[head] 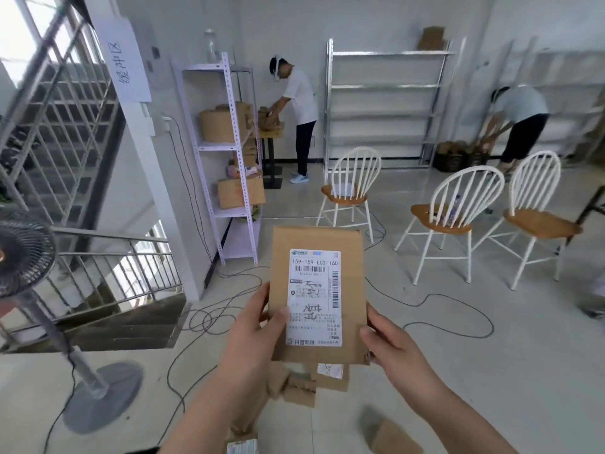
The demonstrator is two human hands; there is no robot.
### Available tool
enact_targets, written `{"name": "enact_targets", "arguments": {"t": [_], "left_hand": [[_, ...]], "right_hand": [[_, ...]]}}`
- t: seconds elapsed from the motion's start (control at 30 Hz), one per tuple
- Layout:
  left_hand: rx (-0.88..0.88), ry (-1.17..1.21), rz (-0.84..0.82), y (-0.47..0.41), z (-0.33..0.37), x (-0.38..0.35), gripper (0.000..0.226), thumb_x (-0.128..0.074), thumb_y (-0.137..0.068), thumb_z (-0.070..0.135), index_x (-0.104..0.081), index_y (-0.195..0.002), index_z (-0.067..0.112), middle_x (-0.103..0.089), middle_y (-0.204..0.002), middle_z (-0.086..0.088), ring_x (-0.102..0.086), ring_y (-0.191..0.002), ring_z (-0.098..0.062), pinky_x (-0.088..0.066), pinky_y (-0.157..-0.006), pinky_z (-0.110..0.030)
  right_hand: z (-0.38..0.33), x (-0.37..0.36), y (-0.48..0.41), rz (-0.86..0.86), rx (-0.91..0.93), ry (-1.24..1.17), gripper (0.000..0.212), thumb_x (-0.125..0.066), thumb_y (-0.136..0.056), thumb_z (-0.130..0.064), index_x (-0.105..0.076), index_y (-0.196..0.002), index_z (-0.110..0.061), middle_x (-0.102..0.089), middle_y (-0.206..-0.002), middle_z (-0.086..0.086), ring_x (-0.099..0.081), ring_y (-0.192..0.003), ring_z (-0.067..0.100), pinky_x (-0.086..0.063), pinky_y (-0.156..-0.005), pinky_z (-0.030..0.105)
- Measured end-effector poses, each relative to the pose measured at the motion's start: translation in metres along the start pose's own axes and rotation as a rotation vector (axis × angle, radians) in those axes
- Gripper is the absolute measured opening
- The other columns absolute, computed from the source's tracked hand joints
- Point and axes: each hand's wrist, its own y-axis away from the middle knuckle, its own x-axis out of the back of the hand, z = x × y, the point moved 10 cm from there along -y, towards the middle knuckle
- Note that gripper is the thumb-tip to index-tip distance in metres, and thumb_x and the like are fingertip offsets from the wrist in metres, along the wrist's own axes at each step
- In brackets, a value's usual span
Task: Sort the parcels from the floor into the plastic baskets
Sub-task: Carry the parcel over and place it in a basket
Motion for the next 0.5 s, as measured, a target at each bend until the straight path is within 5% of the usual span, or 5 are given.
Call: {"name": "enact_targets", "arguments": {"t": [0.1, 0.23, 0.4, 0.5], "left_hand": [[-0.026, 0.019, -0.016, -0.005, 0.015, -0.013, 0.038, -0.056, -0.092, 0.019, -0.054, -0.124, 0.04, -0.068, -0.104, 0.025, -0.064, -0.1, -0.004, -0.052, -0.089, -0.036], [-0.096, 0.044, -0.099, -0.015, 0.035, -0.034, 0.038, -0.055, -0.093, 0.018, -0.054, -0.123, 0.04, -0.067, -0.107, 0.026, -0.064, -0.094, 0.005, -0.051, -0.074, -0.015], [-0.147, 0.064, -0.146, -0.032, 0.059, -0.046, 0.038, -0.056, -0.092, 0.014, -0.055, -0.127, 0.03, -0.066, -0.115, 0.017, -0.064, -0.099, -0.003, -0.051, -0.092, -0.035], [-0.202, 0.066, -0.209, -0.048, 0.075, -0.051, 0.035, -0.057, -0.092, 0.017, -0.057, -0.12, 0.037, -0.067, -0.105, 0.027, -0.064, -0.094, 0.004, -0.052, -0.086, -0.029]], "right_hand": [[-0.013, 0.018, 0.006, 0.019, 0.035, 0.014, 0.046, -0.039, -0.1, -0.008, -0.046, -0.135, -0.037, -0.063, -0.122, -0.02, -0.061, -0.106, -0.002, -0.048, -0.077, 0.012], [-0.022, 0.042, 0.009, 0.088, 0.072, 0.012, 0.047, -0.038, -0.1, -0.008, -0.05, -0.131, -0.041, -0.064, -0.12, -0.019, -0.061, -0.101, -0.003, -0.047, -0.077, 0.011], [-0.036, 0.055, 0.008, 0.187, 0.124, 0.004, 0.041, -0.043, -0.096, -0.023, -0.052, -0.126, -0.05, -0.061, -0.125, -0.02, -0.055, -0.114, -0.005, -0.047, -0.087, 0.019], [-0.048, 0.06, 0.008, 0.289, 0.147, 0.018, 0.044, -0.042, -0.099, -0.018, -0.053, -0.124, -0.052, -0.064, -0.119, -0.02, -0.059, -0.105, -0.006, -0.049, -0.078, 0.013]]}}
